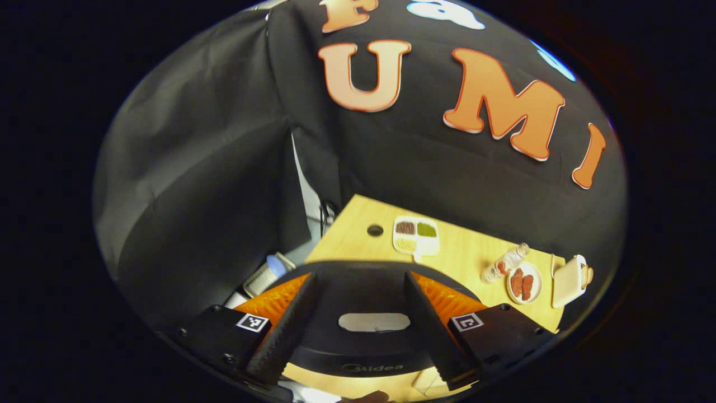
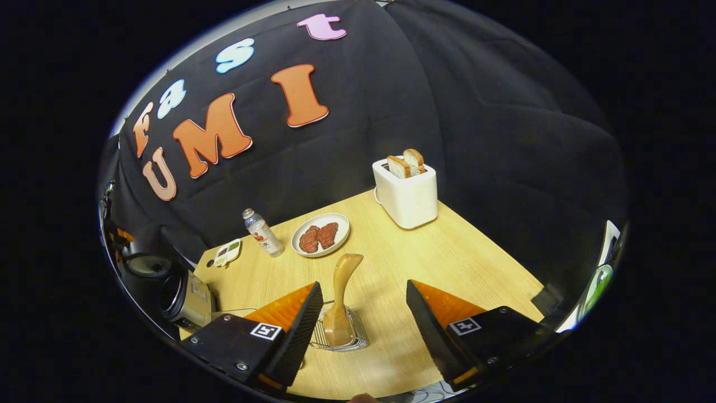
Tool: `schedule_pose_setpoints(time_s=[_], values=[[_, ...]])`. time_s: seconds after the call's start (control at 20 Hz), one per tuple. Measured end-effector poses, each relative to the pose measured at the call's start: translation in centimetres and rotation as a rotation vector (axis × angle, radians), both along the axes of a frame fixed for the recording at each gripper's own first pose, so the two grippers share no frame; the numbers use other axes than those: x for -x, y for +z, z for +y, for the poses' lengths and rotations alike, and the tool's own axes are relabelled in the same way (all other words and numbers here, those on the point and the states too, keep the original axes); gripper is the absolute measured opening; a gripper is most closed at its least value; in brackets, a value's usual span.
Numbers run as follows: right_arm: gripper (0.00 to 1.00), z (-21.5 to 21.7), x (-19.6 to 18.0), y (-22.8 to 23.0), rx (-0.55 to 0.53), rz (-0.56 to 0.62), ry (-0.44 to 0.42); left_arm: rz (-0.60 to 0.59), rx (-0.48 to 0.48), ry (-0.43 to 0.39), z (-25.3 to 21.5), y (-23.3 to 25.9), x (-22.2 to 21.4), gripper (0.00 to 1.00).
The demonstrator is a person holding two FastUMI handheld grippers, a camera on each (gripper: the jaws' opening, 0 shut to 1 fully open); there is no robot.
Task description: Close the left gripper, press the button to open the rice cooker; take a wooden spoon from the chopstick holder with the right hand, scoop a spoonful of rice and pour it into the rice cooker, then put the wooden spoon back into the chopstick holder.
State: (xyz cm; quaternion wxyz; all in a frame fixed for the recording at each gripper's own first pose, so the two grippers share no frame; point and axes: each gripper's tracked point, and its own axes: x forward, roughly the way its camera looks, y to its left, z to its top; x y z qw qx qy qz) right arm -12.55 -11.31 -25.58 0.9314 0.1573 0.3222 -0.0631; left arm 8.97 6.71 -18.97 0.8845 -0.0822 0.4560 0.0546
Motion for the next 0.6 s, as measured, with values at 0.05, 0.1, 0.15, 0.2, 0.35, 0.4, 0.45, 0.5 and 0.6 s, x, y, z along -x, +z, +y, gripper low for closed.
schedule_pose_setpoints(time_s=[0.05,0.1,0.15,0.2,0.35,0.4,0.45,0.5,0.6], values=[[0.93,0.3,-0.2,0.0,0.001,0.002,0.011,0.014,0.009,-0.001,-0.1,-0.4,0.9,1.0],[0.93,0.6,-0.3,0.1,0.002,0.004,0.022,0.044,0.023,-0.002,-0.1,-1.1,1.8,1.0],[0.93,1.0,-0.6,0.2,0.0,0.003,0.033,0.064,0.031,0.0,-0.2,-1.8,2.5,0.99],[0.93,1.4,-0.8,0.2,0.001,0.002,0.045,0.087,0.038,0.002,-0.5,-2.7,3.1,1.0],[0.93,2.7,-1.1,0.3,-0.002,0.004,0.08,0.169,0.036,-0.006,-1.0,-4.8,5.4,1.0],[0.93,3.2,-1.3,0.3,-0.004,0.003,0.092,0.195,0.025,-0.014,-1.0,-5.9,6.0,1.0],[0.93,3.5,-1.3,0.1,-0.001,0.007,0.101,0.222,0.007,-0.026,-1.0,-6.8,6.5,1.0],[0.93,3.9,-1.4,0.0,-0.001,0.011,0.111,0.256,-0.017,-0.043,-0.9,-7.9,7.5,1.0],[0.93,4.5,-1.4,-0.2,0.003,0.019,0.124,0.29,-0.017,-0.03,-1.6,-9.2,8.7,1.0]])
